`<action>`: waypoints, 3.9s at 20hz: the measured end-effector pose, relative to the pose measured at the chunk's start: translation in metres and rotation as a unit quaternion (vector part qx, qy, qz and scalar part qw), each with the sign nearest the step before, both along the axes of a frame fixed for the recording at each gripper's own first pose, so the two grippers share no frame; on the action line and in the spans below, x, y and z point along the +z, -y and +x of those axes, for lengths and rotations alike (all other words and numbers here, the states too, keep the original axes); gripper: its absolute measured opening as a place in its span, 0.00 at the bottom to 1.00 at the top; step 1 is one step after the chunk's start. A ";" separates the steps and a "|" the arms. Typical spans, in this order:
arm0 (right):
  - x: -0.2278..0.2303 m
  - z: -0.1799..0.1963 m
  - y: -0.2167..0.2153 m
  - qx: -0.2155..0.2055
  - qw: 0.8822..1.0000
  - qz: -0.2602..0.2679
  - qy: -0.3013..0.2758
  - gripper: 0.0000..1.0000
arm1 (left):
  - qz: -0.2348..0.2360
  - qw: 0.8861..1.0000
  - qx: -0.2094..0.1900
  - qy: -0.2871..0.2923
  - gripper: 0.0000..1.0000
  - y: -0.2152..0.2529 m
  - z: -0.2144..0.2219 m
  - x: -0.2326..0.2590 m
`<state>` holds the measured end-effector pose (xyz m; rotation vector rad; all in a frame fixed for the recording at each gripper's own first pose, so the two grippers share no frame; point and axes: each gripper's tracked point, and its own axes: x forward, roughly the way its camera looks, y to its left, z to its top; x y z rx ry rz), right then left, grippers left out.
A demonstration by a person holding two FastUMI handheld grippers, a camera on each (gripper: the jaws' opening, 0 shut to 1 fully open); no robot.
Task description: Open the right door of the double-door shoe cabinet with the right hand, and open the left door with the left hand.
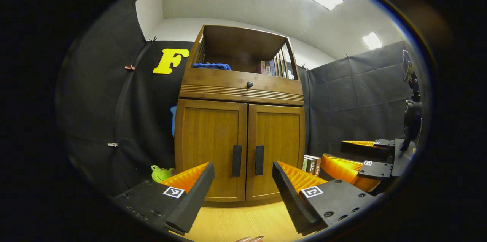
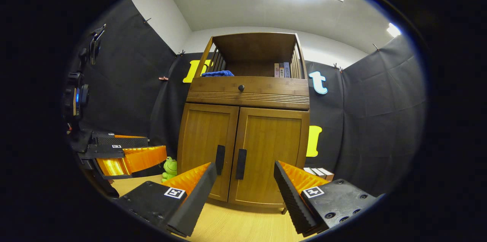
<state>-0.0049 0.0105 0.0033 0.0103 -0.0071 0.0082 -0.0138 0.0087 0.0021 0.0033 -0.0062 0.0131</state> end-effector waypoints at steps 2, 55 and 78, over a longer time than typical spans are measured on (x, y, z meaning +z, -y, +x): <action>-0.001 0.004 -0.001 0.000 1.000 0.001 0.000 0.96 | 0.000 1.000 0.000 0.000 0.95 -0.002 0.000 0.000; -0.142 0.234 -0.016 -0.031 0.996 0.004 -0.079 0.29 | 0.005 0.996 0.041 -0.085 0.95 -0.098 0.042 -0.082; -0.109 0.104 0.035 0.029 0.996 0.008 -0.089 0.29 | 0.002 0.996 -0.065 -0.061 0.95 0.039 0.044 -0.063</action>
